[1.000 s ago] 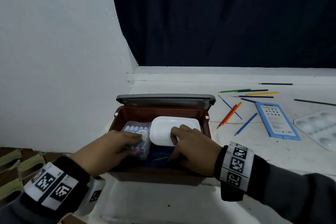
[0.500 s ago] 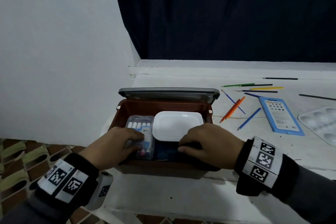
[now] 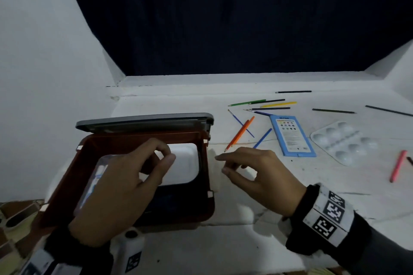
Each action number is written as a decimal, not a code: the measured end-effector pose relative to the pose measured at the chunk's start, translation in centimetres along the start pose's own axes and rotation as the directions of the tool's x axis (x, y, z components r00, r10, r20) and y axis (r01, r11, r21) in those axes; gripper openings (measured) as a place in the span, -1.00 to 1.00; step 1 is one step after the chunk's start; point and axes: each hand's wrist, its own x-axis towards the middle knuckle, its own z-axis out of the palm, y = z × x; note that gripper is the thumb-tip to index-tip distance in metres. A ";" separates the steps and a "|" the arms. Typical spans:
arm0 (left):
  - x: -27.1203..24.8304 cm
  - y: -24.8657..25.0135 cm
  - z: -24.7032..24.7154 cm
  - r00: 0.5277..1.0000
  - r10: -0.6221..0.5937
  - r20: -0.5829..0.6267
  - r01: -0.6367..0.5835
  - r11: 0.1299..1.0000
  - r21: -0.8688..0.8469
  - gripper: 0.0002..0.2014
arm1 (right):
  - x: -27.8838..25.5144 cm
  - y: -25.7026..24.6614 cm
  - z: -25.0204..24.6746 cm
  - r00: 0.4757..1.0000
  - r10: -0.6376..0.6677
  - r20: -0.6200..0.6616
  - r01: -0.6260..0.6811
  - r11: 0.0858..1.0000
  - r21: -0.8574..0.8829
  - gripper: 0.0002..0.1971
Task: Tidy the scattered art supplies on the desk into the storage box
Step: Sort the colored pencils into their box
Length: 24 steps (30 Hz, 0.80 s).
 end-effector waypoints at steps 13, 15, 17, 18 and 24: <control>5.5 11.3 15.2 0.994 -0.028 0.102 0.051 0.973 -0.227 -0.87 | -9.7 15.3 -10.3 0.958 0.275 -0.076 -0.272 0.961 0.050 -0.81; 7.0 12.1 18.5 0.987 -0.064 0.148 0.098 0.968 -0.232 -0.84 | -11.4 18.5 -12.5 0.944 0.316 -0.097 -0.316 0.949 0.020 -0.81; 8.7 12.5 22.6 0.968 -0.102 0.230 0.146 0.972 -0.186 -0.83 | -13.2 21.7 -14.9 0.929 0.351 -0.120 -0.356 0.934 -0.026 -0.80; 9.6 12.5 24.6 0.957 -0.105 0.269 0.145 0.980 -0.133 -0.81 | -14.0 23.3 -16.1 0.920 0.370 -0.131 -0.379 0.924 -0.056 -0.80; 16.2 12.5 35.6 0.830 -0.291 0.476 0.103 0.919 0.381 -0.31 | -20.2 32.8 -22.3 0.833 0.527 -0.165 -0.543 0.726 -0.421 -0.62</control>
